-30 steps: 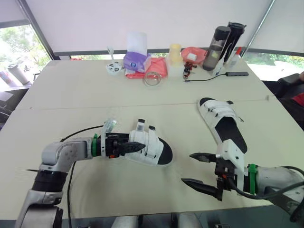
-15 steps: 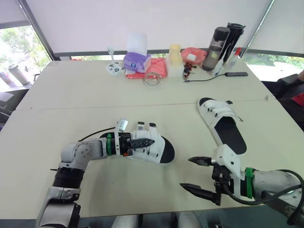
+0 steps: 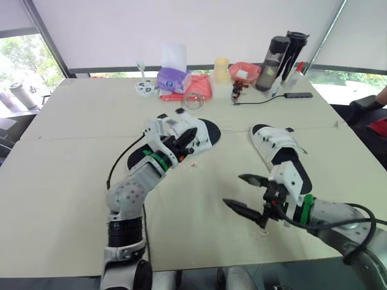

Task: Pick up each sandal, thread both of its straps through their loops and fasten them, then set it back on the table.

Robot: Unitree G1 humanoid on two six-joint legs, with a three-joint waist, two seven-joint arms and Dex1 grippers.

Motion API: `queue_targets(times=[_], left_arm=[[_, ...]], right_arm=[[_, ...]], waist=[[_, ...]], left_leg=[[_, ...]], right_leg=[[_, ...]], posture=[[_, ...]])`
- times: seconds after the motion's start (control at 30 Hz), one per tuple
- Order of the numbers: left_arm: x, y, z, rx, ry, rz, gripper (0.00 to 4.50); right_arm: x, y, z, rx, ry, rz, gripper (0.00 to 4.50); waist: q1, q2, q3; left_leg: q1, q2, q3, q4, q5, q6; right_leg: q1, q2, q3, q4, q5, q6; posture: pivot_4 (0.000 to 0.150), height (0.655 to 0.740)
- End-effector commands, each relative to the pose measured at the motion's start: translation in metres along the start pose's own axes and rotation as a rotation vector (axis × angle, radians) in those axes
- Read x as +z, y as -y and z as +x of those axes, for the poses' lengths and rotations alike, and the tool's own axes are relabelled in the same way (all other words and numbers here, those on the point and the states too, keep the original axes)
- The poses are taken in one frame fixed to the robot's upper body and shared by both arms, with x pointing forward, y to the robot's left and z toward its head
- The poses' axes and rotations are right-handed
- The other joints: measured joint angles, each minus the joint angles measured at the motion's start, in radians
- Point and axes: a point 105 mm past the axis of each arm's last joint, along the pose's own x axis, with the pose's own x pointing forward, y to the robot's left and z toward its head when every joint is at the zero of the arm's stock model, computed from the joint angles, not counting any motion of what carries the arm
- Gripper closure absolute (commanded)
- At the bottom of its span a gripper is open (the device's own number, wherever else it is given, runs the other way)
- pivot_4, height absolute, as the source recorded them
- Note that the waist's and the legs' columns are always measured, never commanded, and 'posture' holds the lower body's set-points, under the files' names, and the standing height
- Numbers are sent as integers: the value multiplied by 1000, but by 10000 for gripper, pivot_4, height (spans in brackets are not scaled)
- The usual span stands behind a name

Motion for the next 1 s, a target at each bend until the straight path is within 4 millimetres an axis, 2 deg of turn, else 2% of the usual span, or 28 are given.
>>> queue_targets(times=[0.03, 0.17, 0.27, 0.33, 0.53, 0.63, 0.77, 0.87, 1.0], left_arm=[[19, -10, 17, 143, 198, -99, 44484], [23, -27, 30, 257, 308, -271, 44484], [22, -32, 35, 284, 336, -327, 44484], [28, -42, 41, 306, 402, -416, 44484], [41, -54, 52, 292, 464, -473, 44484], [32, -60, 55, 305, 448, -506, 44484], [7, -73, 50, 348, 392, -568, 44484], [1, -77, 47, 346, 369, -551, 32503], [5, -79, 42, 358, 367, -511, 13156]], right_arm=[[21, 21, 0, -108, 86, -50, 0], [26, 29, -1, -153, 98, -67, 0], [26, 30, -2, -158, 98, -69, 0], [25, 28, -2, -160, 95, -71, 0], [23, 25, -1, -160, 82, -80, 0], [22, 24, -1, -157, 76, -87, 0], [21, 24, -1, -155, 72, -93, 0], [20, 24, 0, -150, 72, -95, 0], [18, 22, 2, -140, 73, -93, 0]], waist=[[1, 0, 0], [-2, 0, 0], [4, -1, 0], [3, -1, 0], [-2, -1, 0], [-3, -1, 0], [-3, -1, 0], [-3, -1, 0], [-3, -1, 0]], left_leg=[[0, -1, 0, 0, 0, 0], [0, 0, 0, -1, 0, 1], [-1, -1, 0, 0, 0, 1], [-1, -2, 1, 1, 0, 1], [-1, -4, 1, 3, 0, 1], [-1, -7, 0, 3, 0, 1], [-1, -7, 0, 3, 0, 1], [0, -7, 0, 3, 0, 1], [0, -8, 0, 3, 0, 1]], right_leg=[[0, 0, 0, 0, 0, 0], [-1, 0, 0, 1, 1, 3], [-2, 0, -1, 3, 2, 4], [-1, 0, 0, 3, 2, 5], [0, 0, -1, 3, 3, 6], [0, 0, -1, 3, 3, 6], [0, 0, -1, 4, 3, 6], [1, -1, 0, 4, 3, 6], [1, 0, 0, 5, 3, 6]], posture=[[1500, 7400], [1500, 7400], [1500, 7400], [1500, 7400], [1500, 7400], [1500, 7400], [1500, 7400], [1500, 7400], [1500, 7400]])
